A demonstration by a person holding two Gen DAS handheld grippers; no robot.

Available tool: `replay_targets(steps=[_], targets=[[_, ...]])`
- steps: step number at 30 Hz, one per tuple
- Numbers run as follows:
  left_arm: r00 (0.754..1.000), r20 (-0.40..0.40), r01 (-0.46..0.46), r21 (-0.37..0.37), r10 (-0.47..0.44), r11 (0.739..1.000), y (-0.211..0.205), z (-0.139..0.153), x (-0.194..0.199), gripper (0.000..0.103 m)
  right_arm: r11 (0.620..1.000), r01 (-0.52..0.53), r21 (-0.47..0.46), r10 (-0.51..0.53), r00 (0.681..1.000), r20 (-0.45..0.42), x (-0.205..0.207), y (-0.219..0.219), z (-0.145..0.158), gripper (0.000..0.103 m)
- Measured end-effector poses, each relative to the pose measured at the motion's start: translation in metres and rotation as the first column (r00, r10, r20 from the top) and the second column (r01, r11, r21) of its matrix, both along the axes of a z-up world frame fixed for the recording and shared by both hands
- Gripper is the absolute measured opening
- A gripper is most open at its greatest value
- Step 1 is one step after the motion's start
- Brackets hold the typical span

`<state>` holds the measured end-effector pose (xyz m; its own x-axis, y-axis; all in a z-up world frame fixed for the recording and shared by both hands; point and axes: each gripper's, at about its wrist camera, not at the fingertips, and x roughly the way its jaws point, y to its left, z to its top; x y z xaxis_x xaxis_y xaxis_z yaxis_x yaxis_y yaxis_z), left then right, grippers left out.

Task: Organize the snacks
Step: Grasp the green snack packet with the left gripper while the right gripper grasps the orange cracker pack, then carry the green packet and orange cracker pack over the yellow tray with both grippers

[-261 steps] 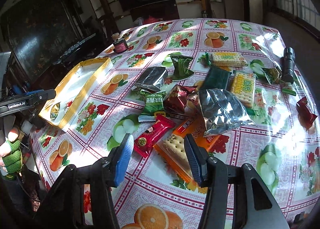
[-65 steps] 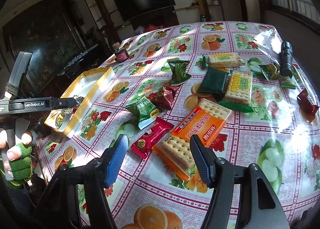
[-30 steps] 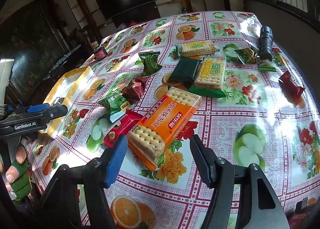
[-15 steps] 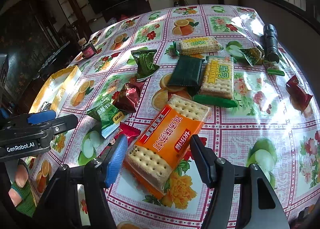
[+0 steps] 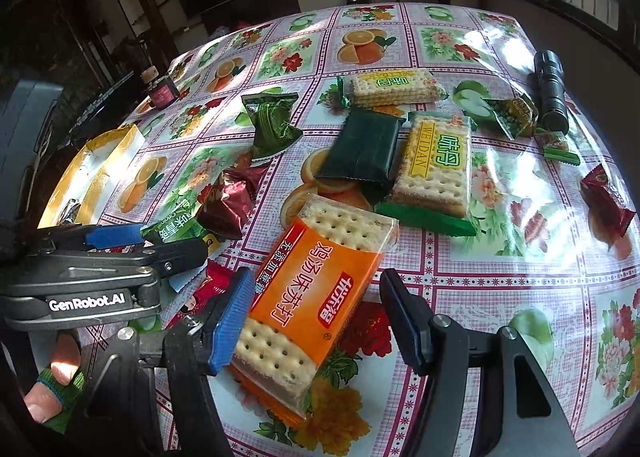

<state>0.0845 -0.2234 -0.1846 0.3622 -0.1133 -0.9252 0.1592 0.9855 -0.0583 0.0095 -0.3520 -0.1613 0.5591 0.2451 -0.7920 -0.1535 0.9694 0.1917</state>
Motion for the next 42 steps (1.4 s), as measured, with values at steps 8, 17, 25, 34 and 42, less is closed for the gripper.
replay_targets(steps=[8,17,25,34,42], targets=[[0.999,0.032,0.004,0.031,-0.005,1.000,0.001,0.003,-0.001,0.047,1.000,-0.010,-0.024,0.010,1.000,-0.022,0.010,0.011,-0.004,0.069],[0.999,0.029,-0.028,0.007,0.028,1.000,0.025,0.003,-0.009,0.039,0.995,-0.029,-0.095,0.029,1.000,-0.006,-0.007,-0.001,0.001,0.059],[0.999,0.025,-0.035,-0.011,0.036,0.999,0.034,0.004,-0.016,0.039,0.978,-0.025,-0.207,0.026,1.000,0.004,-0.007,0.013,-0.004,0.054],[0.996,0.027,-0.081,-0.088,0.083,0.993,0.070,0.015,-0.027,0.038,0.996,-0.033,-0.082,0.038,0.997,0.067,-0.029,-0.005,0.023,0.053],[0.987,0.097,-0.125,-0.056,0.130,0.991,0.090,0.047,-0.052,0.038,0.986,-0.146,0.077,0.137,0.984,0.112,-0.032,0.024,0.045,0.053]])
